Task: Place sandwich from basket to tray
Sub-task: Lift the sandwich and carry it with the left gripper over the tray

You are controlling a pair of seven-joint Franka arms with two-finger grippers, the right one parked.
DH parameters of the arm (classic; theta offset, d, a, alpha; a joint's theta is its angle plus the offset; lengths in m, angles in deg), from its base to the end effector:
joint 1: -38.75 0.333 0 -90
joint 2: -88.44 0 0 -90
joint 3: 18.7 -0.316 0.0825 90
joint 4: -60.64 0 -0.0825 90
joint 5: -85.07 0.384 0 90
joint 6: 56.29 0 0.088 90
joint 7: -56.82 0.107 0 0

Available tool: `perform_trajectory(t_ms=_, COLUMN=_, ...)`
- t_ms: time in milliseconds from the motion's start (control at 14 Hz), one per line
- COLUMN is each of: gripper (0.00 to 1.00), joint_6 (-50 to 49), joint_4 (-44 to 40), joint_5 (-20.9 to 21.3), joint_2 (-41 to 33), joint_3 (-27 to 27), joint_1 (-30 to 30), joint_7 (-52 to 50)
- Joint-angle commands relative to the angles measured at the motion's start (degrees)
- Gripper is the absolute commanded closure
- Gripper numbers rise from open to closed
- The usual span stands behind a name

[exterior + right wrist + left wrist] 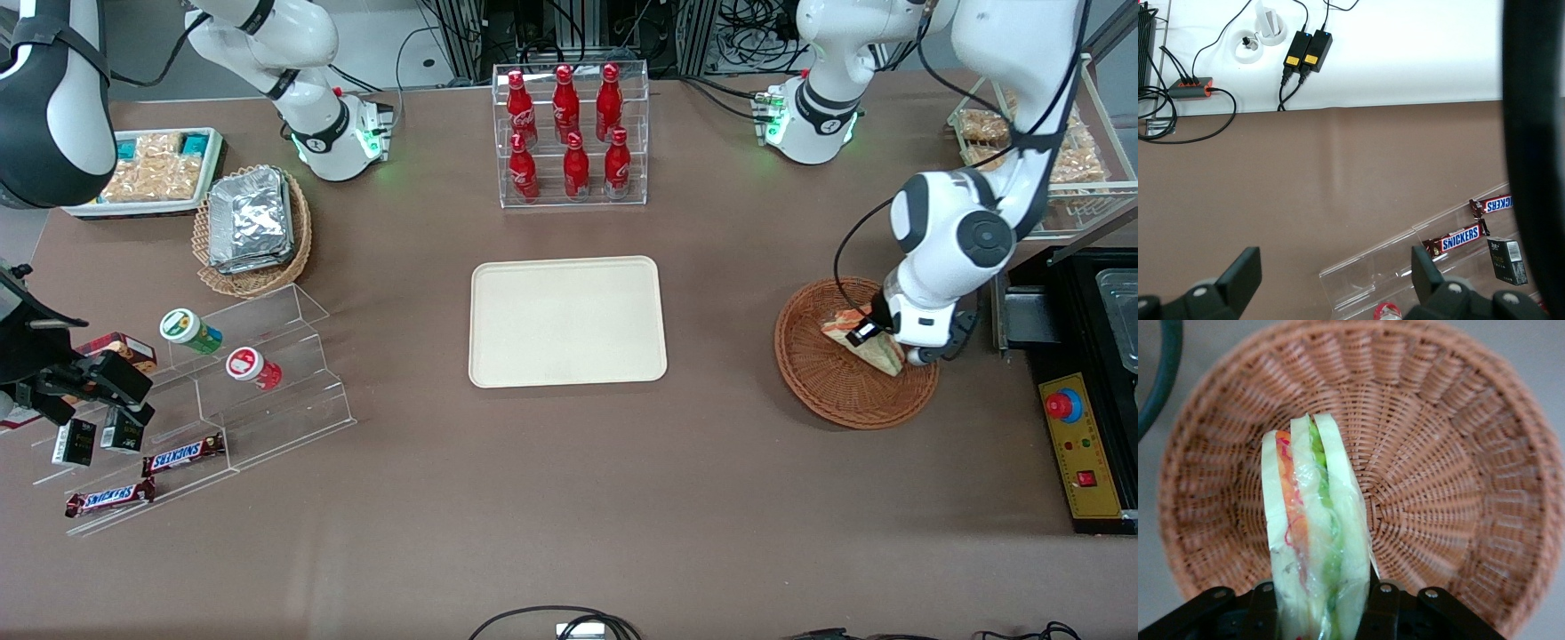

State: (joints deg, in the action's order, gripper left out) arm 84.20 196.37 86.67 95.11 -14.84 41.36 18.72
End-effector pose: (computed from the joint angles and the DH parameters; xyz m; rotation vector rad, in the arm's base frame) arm 0.5026 -0.0112 0.2736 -2.9716 -0.9546 0.0434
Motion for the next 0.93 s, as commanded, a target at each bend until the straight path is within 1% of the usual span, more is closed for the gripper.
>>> perform_trajectory(t_ms=0, gripper=1.0, joint_6=-12.91, joint_4=-7.02, joint_5=1.04, joint_2=-5.35, joint_3=1.15, joint_1=-0.58, joint_7=-0.57)
perform_trajectory(t_ms=143, gripper=1.0, joint_6=-22.14, joint_4=-14.75, joint_5=1.04, joint_2=-4.92, joint_3=4.04, joint_1=-1.38, joint_7=-0.13)
perform_trajectory(t_ms=214, gripper=1.0, joint_6=-24.8, joint_4=-17.4, joint_5=1.04, joint_2=-4.74, joint_3=6.49, joint_1=-1.38, joint_7=0.65)
perform_trajectory(t_ms=429, gripper=1.0, joint_6=-24.48, joint_4=-19.09, joint_5=1.12, joint_2=-4.39, joint_3=13.78, joint_1=-1.47, joint_7=1.1)
perform_trajectory(t_ms=500, gripper=1.0, joint_6=-24.3, joint_4=-19.62, joint_5=1.73, joint_2=-3.95, joint_3=16.07, joint_1=-1.47, joint_7=2.06)
perform_trajectory(t_ms=643, gripper=1.0, joint_6=-24.03, joint_4=-19.89, joint_5=4.71, joint_2=-3.33, joint_3=20.9, joint_1=-1.47, joint_7=3.38)
perform_trajectory(t_ms=786, gripper=1.0, joint_6=-23.33, joint_4=-19.63, joint_5=9.01, joint_2=-2.55, joint_3=26.61, joint_1=-1.55, joint_7=2.42)
perform_trajectory(t_ms=857, gripper=1.0, joint_6=-22.81, joint_4=-19.71, joint_5=10.34, joint_2=-1.5, joint_3=28.29, joint_1=-2.16, joint_7=2.07)
